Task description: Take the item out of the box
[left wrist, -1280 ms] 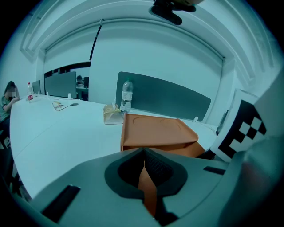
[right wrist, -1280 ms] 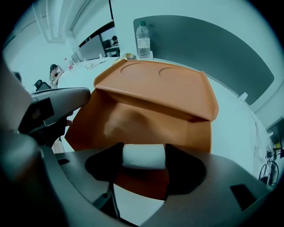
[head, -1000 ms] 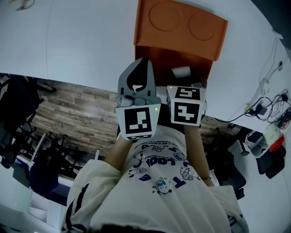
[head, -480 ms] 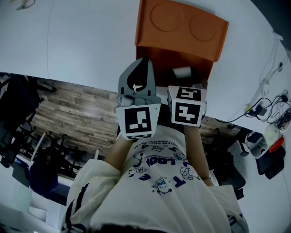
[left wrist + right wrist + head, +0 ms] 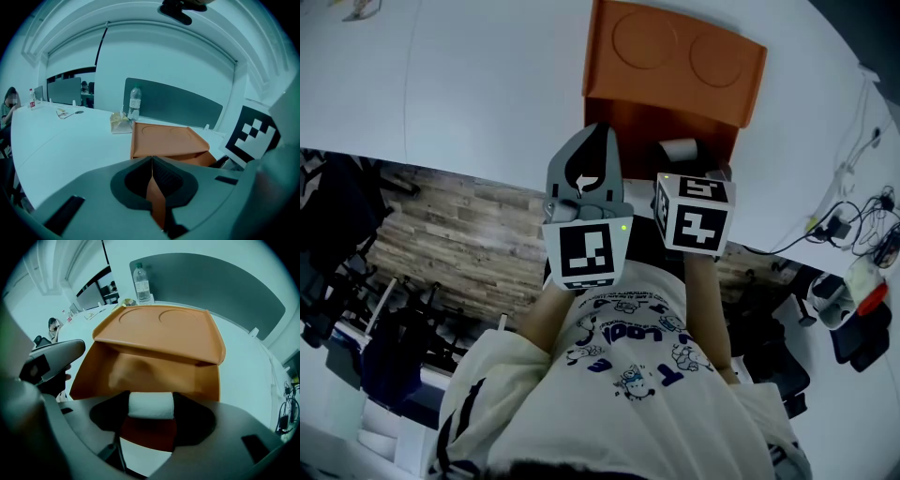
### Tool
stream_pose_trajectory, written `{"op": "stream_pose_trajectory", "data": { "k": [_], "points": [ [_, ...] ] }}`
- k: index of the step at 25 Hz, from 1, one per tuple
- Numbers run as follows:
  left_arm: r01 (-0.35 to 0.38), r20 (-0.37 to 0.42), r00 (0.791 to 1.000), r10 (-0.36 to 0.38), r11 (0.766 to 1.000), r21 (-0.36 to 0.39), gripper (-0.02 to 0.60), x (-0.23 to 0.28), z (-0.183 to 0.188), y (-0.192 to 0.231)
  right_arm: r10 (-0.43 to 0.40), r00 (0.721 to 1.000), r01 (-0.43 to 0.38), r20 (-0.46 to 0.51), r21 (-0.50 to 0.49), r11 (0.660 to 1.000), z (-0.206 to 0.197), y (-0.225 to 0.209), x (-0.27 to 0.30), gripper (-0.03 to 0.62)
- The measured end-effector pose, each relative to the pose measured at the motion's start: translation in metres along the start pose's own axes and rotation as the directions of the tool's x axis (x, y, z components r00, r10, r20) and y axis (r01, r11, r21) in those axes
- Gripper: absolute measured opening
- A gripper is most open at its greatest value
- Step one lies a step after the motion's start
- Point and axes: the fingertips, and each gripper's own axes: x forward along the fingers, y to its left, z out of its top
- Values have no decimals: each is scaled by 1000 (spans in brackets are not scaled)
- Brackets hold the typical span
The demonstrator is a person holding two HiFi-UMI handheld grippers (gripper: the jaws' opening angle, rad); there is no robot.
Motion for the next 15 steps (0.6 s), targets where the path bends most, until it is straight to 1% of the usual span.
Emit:
{"op": "stream_pose_trajectory", "data": {
  "k": [9, 15],
  "points": [
    [-6, 34, 999, 6, 1000, 7, 18, -10, 12, 3, -7, 997, 4, 74, 35, 999, 13, 0, -17, 285],
    [-7, 66, 998, 6, 1000, 16, 18, -20, 24, 2, -9, 993, 4, 120, 37, 999, 21, 4, -34, 285]
  ]
}}
